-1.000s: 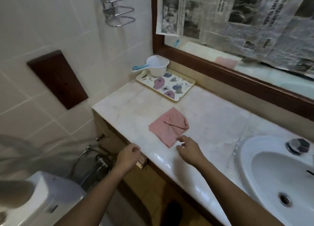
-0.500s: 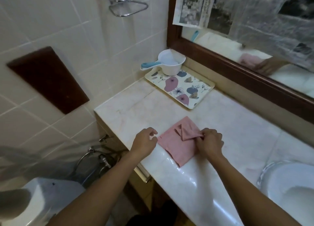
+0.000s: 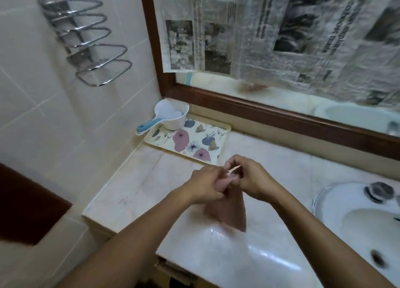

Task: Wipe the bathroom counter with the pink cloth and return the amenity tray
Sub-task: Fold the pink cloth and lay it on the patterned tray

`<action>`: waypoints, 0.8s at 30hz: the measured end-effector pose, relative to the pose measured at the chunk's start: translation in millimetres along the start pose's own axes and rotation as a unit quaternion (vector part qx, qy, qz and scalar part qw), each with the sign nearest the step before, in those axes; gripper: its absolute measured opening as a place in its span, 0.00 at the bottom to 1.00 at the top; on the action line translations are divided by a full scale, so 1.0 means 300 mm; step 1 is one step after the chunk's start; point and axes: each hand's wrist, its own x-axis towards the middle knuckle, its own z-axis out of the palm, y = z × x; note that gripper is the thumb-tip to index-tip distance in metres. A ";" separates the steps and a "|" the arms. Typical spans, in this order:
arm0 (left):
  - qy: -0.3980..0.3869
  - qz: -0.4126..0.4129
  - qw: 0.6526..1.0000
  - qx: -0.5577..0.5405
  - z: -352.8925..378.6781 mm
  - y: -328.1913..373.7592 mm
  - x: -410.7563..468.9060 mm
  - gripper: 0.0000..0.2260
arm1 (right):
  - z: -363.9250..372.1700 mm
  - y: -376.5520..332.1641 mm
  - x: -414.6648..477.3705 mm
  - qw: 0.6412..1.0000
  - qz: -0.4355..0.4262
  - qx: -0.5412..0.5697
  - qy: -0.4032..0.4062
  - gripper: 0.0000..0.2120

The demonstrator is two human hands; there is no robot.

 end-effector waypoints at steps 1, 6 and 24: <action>0.007 0.014 1.000 -0.006 -0.020 -0.012 0.002 0.19 | -0.015 -0.033 -0.007 1.000 -0.002 -0.006 0.006 0.13; 0.039 0.064 0.996 -0.044 -0.170 -0.055 -0.003 0.07 | -0.081 -0.139 -0.026 0.988 -0.007 -0.146 0.046 0.21; -0.038 0.069 0.976 -0.204 -0.338 -0.037 -0.111 0.31 | -0.086 -0.315 -0.039 0.978 0.015 -0.164 0.126 0.04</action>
